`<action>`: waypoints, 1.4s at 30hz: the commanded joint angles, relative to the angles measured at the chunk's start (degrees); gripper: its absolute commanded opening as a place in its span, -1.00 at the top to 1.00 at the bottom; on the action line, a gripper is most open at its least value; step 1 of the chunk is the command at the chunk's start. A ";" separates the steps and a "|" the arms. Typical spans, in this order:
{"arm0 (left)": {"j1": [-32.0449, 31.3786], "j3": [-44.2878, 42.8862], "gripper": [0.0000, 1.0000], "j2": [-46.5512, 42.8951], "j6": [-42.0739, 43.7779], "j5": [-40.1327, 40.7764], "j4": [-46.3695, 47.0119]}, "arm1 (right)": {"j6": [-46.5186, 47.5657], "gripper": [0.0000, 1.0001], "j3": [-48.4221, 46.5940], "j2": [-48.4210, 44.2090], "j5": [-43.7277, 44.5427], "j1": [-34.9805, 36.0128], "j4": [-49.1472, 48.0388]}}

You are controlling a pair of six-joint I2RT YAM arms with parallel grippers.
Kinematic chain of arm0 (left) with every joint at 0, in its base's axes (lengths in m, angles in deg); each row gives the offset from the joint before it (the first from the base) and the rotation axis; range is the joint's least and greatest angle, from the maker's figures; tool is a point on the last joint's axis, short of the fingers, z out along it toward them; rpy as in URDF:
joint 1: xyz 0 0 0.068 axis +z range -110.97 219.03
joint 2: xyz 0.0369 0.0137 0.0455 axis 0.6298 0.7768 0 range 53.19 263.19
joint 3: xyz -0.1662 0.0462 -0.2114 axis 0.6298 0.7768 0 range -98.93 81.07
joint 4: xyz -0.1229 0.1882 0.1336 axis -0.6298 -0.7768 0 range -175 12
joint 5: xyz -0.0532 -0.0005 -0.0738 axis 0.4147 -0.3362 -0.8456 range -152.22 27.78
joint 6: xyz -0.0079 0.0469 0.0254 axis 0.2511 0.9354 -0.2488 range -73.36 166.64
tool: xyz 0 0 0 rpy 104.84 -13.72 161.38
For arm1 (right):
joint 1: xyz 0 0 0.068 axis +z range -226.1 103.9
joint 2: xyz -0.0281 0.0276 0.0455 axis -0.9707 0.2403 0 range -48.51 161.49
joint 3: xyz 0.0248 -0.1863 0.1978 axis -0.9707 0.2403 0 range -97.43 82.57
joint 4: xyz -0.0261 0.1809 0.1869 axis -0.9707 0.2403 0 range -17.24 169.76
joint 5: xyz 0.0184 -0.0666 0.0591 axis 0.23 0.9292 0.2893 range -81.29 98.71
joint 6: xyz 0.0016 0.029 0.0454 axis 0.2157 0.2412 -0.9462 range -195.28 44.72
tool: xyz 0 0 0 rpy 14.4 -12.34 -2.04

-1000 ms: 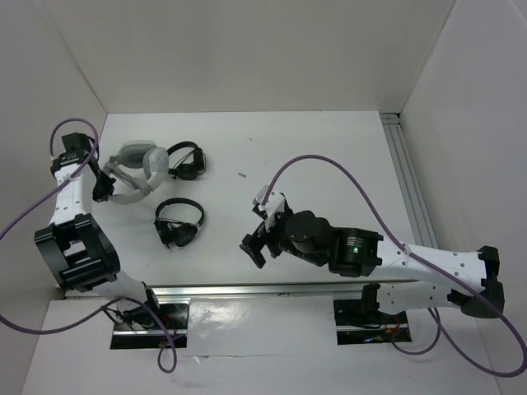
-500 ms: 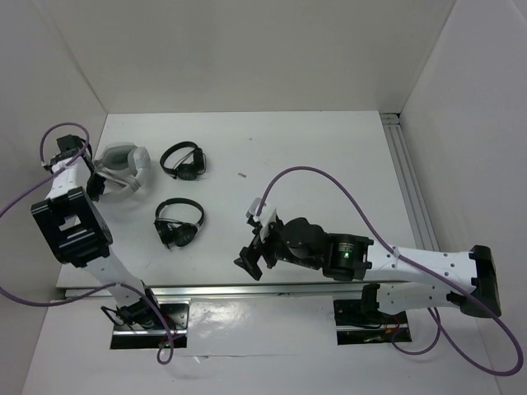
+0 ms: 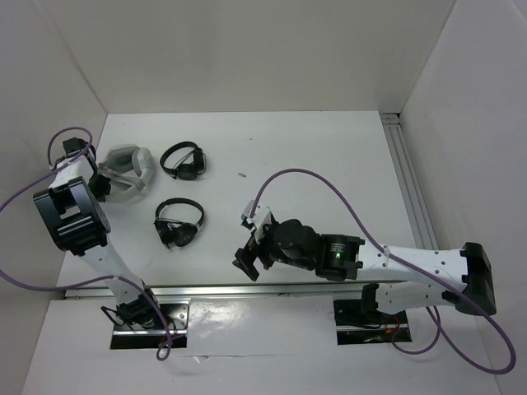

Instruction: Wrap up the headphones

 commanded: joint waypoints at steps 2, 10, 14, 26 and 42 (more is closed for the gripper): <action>0.15 -1.29 0.40 -1.86 -1.71 -3.39 0.62 | -0.91 -0.99 0.20 0.15 -0.37 -0.14 -3.78; 0.15 2.68 -1.00 -11.96 -1.71 -7.00 0.62 | -1.44 -0.99 -3.30 0.15 -2.82 0.38 -1.94; 0.15 4.08 -1.00 -16.01 -1.71 -8.24 0.01 | -2.49 -0.99 -4.63 -0.37 -2.83 1.78 -1.32; -12.46 15.33 -1.00 -47.63 13.11 -25.90 2.40 | -8.73 -0.99 -17.63 -1.95 20.44 2.32 14.31; -28.15 21.57 -1.00 -93.37 19.91 -23.87 -23.55 | -15.66 -0.99 -21.78 -23.92 29.69 2.85 38.84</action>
